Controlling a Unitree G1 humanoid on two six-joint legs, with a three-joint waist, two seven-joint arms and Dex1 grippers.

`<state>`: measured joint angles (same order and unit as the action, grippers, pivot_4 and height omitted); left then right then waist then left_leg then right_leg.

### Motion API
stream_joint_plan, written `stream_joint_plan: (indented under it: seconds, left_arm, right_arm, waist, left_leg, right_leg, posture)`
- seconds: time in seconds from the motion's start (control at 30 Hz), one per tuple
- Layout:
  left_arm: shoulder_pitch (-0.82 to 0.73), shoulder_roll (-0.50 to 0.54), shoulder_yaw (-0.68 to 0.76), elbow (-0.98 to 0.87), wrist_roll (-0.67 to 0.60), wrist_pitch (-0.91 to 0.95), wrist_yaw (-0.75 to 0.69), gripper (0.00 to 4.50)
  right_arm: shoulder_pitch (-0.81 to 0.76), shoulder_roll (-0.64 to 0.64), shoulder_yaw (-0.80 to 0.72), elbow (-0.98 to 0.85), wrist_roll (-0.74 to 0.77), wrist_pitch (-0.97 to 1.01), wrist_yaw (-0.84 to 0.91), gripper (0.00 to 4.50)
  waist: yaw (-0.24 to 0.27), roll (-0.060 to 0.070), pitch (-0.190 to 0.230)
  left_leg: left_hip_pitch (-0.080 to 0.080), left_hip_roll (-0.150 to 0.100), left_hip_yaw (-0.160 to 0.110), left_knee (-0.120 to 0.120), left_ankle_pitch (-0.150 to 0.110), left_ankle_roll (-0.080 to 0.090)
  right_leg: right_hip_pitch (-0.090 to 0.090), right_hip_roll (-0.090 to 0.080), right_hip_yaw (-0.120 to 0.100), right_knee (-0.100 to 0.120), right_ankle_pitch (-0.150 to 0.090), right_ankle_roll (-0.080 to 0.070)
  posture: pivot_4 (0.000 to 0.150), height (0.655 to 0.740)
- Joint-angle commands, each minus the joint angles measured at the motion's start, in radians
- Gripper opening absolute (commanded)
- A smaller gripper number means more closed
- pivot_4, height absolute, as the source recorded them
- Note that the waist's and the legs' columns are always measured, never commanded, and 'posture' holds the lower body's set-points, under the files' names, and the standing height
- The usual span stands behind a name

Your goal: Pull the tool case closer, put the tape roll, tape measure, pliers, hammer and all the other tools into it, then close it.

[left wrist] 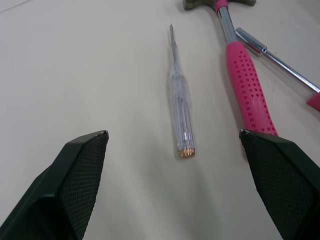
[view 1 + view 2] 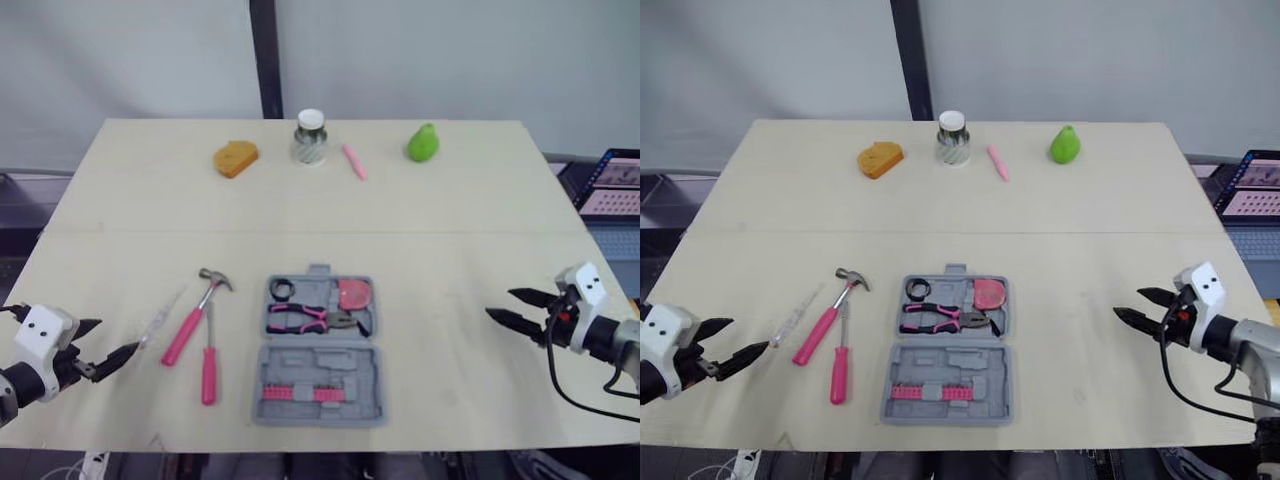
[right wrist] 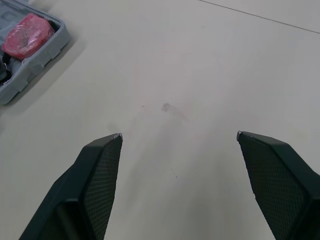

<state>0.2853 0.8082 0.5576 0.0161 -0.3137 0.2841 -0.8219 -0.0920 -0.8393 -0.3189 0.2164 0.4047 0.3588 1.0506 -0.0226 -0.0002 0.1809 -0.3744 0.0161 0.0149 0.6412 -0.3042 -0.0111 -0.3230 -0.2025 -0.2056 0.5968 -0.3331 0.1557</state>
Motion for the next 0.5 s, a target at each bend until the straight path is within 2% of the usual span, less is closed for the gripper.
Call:
stream_joint_plan:
  seconds: [0.03, 0.23, 0.5]
  left_arm:
    - [-0.001, 0.006, 0.009, -0.002, -0.001, -0.011, 0.000, 4.50]
    - [0.001, 0.003, 0.009, -0.006, 0.001, -0.012, 0.001, 4.50]
    - [-0.006, 0.006, 0.001, -0.004, 0.002, -0.015, 0.001, 4.50]
  right_arm:
    - [0.007, 0.000, -0.013, -0.023, 0.011, 0.007, -0.009, 3.87]
    - [0.010, 0.001, -0.015, -0.026, 0.010, 0.010, -0.009, 3.87]
    - [0.017, 0.006, -0.023, -0.032, 0.019, 0.015, -0.010, 3.87]
  waist:
    - [0.012, 0.000, 0.000]
    - [0.025, 0.002, 0.001]
    - [0.023, 0.002, 0.001]
  left_leg:
    - [0.000, 0.001, 0.001, 0.001, 0.000, 0.000]
    - [0.000, 0.001, 0.005, 0.005, 0.000, 0.000]
    - [0.000, 0.002, 0.009, 0.004, -0.001, 0.000]
  right_leg:
    - [0.000, 0.001, 0.001, 0.000, 0.000, 0.000]
    - [-0.002, 0.007, 0.019, 0.000, 0.000, 0.000]
    - [-0.005, 0.008, 0.024, 0.000, 0.000, 0.000]
  posture:
    - [0.150, 0.7400]
    - [0.150, 0.7400]
    - [0.150, 0.7400]
